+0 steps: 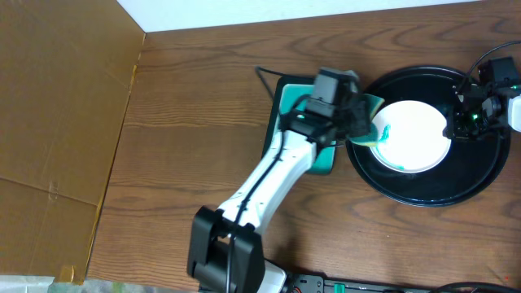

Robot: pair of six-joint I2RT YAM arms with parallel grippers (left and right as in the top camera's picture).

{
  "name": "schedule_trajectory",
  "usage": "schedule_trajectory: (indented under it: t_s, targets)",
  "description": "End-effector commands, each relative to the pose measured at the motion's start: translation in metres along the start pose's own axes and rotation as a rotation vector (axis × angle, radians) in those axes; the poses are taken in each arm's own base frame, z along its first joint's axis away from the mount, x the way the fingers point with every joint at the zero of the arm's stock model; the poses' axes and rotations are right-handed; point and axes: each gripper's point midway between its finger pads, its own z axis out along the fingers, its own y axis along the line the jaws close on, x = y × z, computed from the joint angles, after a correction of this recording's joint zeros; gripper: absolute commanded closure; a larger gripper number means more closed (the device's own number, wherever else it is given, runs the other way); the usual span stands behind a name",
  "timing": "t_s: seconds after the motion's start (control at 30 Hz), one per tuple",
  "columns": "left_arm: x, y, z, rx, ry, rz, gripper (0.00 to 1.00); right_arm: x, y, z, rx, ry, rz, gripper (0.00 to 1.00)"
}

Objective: Clean dirty plates on tray and stack at the side
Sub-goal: 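Scrub the last plate with the sponge in the left gripper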

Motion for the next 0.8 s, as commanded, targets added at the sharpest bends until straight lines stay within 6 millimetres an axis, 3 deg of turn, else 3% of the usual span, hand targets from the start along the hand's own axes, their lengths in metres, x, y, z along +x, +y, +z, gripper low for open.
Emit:
schedule_trajectory:
  t_s: [0.0,0.2,0.3,0.37,0.43,0.63,0.77]
  targets:
    - [0.009,-0.008,0.033,-0.025,0.005,-0.078,0.93,-0.003,-0.020,0.006,0.104,-0.010,0.036,0.99]
    - [0.021,-0.022,0.095,-0.046,-0.028,-0.117,0.92,-0.001,-0.016,0.008,0.102,-0.003,0.027,0.99]
    - [0.027,-0.011,0.124,-0.144,-0.087,-0.079,0.93,0.000,-0.016,0.008,0.103,0.001,0.028,0.99]
    - [0.028,0.001,0.130,-0.220,-0.122,-0.062,0.93,0.000,-0.016,0.008,0.104,0.001,0.028,0.99]
    - [0.027,0.014,0.130,-0.301,-0.154,-0.012,0.93,0.000,-0.016,0.008,0.104,0.002,0.028,0.99]
    - [0.008,0.066,0.099,-0.623,-0.258,0.123,0.93,0.002,-0.016,0.008,0.105,0.008,0.030,0.99]
    - [-0.007,0.058,0.081,-0.648,-0.299,0.189,0.93,0.003,-0.017,0.008,0.105,0.012,0.032,0.99]
